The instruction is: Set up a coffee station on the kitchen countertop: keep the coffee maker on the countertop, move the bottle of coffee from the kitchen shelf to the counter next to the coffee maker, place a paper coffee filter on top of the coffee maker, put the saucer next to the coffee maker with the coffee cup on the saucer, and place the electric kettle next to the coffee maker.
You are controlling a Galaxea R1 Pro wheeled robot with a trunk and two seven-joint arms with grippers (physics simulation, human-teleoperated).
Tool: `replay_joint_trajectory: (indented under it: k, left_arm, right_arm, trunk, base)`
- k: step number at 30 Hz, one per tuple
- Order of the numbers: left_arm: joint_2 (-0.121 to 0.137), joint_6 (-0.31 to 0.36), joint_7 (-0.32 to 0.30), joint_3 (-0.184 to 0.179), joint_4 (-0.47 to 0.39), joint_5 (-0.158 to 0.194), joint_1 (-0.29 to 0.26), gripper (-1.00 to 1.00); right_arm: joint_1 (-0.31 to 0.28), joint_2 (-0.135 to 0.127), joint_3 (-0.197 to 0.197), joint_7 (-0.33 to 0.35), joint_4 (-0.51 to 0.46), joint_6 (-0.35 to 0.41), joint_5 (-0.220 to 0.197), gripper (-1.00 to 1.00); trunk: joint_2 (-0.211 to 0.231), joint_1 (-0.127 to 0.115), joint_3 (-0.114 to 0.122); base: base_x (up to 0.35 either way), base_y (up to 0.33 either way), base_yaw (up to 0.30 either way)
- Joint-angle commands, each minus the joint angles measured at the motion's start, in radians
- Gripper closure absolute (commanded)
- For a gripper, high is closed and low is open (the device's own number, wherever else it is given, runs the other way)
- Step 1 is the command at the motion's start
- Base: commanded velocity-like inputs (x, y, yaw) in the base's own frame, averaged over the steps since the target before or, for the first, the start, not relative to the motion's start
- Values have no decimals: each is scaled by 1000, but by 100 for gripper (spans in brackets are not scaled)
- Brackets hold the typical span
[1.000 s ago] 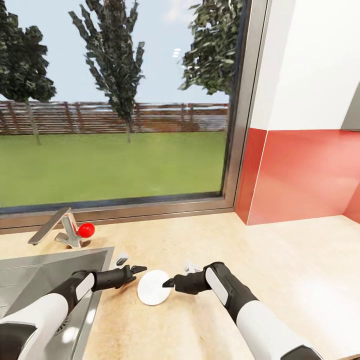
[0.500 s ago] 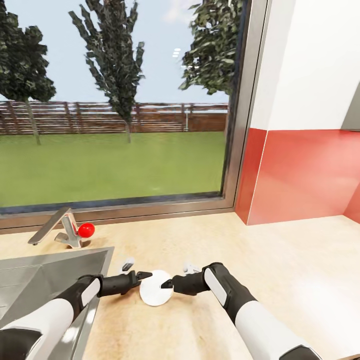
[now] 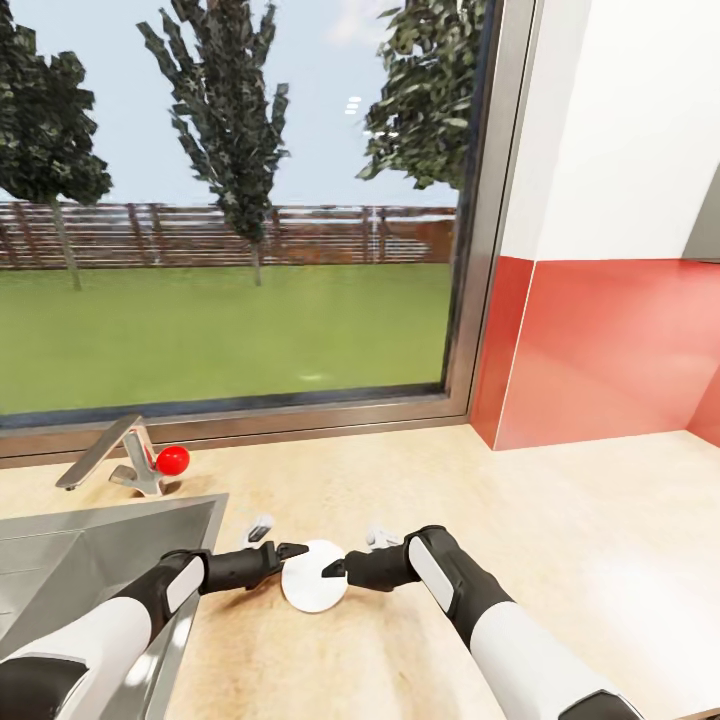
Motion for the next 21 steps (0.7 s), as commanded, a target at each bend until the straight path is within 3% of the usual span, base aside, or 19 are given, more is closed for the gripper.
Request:
replay_joint_trajectory:
  k: [1,21]
  left_arm:
    - [0,5,1,-13,0,6,0,-100]
    - [-18,7,-1,-12,0,12,0,-100]
  right_arm:
    - [0,0,3,2,14,5,12,-100]
    - [0,0,3,2,15,5,12,-100]
  trunk:
    - [-1,1,-2]
    - [-1,1,-2]
  base:
    - [0,0,0]
    - [0,0,0]
